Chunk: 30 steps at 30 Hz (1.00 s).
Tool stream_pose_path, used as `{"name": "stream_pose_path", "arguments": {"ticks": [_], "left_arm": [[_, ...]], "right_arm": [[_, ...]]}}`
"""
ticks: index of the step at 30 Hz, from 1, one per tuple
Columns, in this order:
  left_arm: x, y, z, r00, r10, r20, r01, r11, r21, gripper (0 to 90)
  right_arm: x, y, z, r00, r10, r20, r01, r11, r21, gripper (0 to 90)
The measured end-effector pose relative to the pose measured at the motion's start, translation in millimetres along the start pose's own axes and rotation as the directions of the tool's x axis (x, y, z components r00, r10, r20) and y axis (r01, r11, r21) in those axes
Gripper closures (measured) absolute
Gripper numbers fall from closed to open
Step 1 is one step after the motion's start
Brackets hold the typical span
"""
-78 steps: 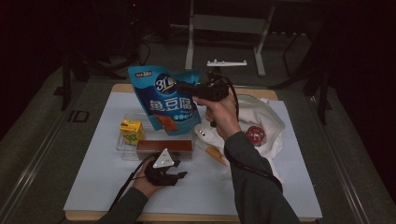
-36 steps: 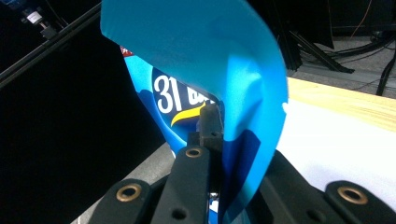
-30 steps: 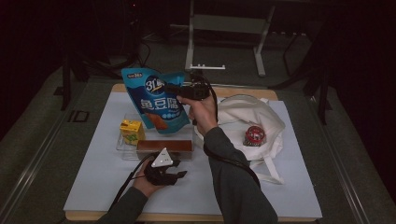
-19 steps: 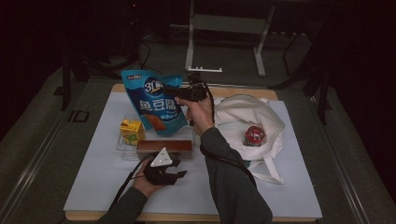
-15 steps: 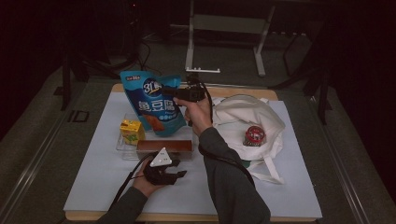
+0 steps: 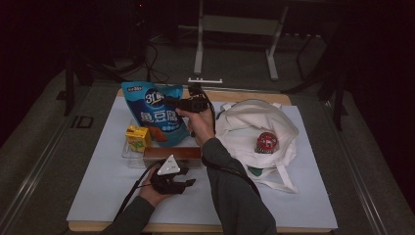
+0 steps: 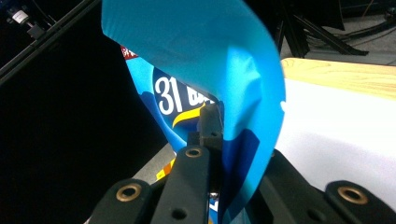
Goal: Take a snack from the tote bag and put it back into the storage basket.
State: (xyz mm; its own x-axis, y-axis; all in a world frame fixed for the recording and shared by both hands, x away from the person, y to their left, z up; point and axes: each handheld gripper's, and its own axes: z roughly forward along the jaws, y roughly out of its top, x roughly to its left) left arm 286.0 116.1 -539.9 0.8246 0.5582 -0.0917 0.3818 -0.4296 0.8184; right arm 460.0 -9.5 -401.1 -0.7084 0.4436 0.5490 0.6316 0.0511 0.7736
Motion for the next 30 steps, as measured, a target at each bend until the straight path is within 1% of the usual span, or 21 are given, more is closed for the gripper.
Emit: {"name": "stream_pose_path", "arguments": {"ticks": [3,7,9,11,14,18,20,21,24,25,26,27,28,30], "left_arm": [[-0.1,-0.1,-0.2,1.0000,-0.001,-0.001,0.001,1.0000,-0.002,48.3],[-0.1,-0.2,-0.3,1.0000,-0.001,-0.002,0.001,1.0000,-0.003,48.3],[-0.2,-0.2,-0.3,1.0000,-0.001,-0.002,0.001,1.0000,-0.003,48.3],[-0.3,-0.2,-0.2,1.0000,-0.002,-0.003,0.002,1.0000,-0.003,48.3],[-0.4,-0.2,-0.1,1.0000,-0.002,-0.003,0.002,1.0000,-0.003,48.3],[-0.4,-0.1,0.2,1.0000,-0.001,-0.005,0.001,1.0000,0.000,48.3],[-0.6,0.0,0.2,1.0000,0.000,-0.006,0.000,1.0000,0.003,48.3],[-0.8,0.0,0.3,1.0000,0.001,-0.007,-0.001,1.0000,0.005,48.3],[-0.9,0.1,0.5,0.9999,0.005,-0.010,-0.005,1.0000,0.006,48.3],[-0.9,0.1,0.6,0.9999,0.005,-0.011,-0.005,1.0000,0.007,48.3],[-0.9,0.2,0.7,0.9999,0.005,-0.012,-0.005,1.0000,0.009,48.3],[-0.9,0.2,0.7,0.9999,0.005,-0.012,-0.005,1.0000,0.009,48.3],[-1.1,0.2,1.0,0.9999,0.005,-0.013,-0.005,0.9999,0.009,48.3],[-1.4,0.3,1.3,0.9999,0.007,-0.013,-0.007,0.9999,0.011,48.3]], "right_arm": [[-3.2,-4.2,3.0,0.9999,-0.004,-0.010,0.004,1.000,-0.014,89.7],[-12.5,-11.6,2.9,0.9993,0.017,-0.034,-0.019,0.998,-0.056,89.8],[-16.0,-14.5,1.9,0.9990,0.013,-0.043,-0.016,0.998,-0.067,89.8],[-16.3,-14.5,0.1,0.9994,-0.004,-0.034,0.002,0.998,-0.063,89.0],[-14.4,-11.7,-3.1,0.9981,-0.060,0.009,0.061,0.997,-0.037,84.0],[-11.8,-9.2,-9.2,0.9911,-0.123,0.051,0.122,0.992,0.016,76.8],[-10.0,-9.1,-13.4,0.9842,-0.157,0.082,0.154,0.987,0.038,73.3],[-9.9,-9.1,-15.4,0.9818,-0.165,0.094,0.161,0.986,0.049,72.6],[-9.4,-10.5,-20.5,0.9759,-0.188,0.111,0.180,0.981,0.077,70.3],[-8.8,-11.3,-21.4,0.9721,-0.201,0.120,0.191,0.977,0.095,69.2],[-7.6,-12.5,-22.2,0.9654,-0.225,0.131,0.210,0.971,0.117,68.6],[-7.6,-12.5,-22.2,0.9654,-0.225,0.131,0.210,0.971,0.117,68.6],[-6.0,-14.0,-23.0,0.9570,-0.252,0.144,0.232,0.962,0.145,67.8],[-3.0,-20.4,-25.2,0.9306,-0.324,0.170,0.285,0.933,0.217,67.2]]}}
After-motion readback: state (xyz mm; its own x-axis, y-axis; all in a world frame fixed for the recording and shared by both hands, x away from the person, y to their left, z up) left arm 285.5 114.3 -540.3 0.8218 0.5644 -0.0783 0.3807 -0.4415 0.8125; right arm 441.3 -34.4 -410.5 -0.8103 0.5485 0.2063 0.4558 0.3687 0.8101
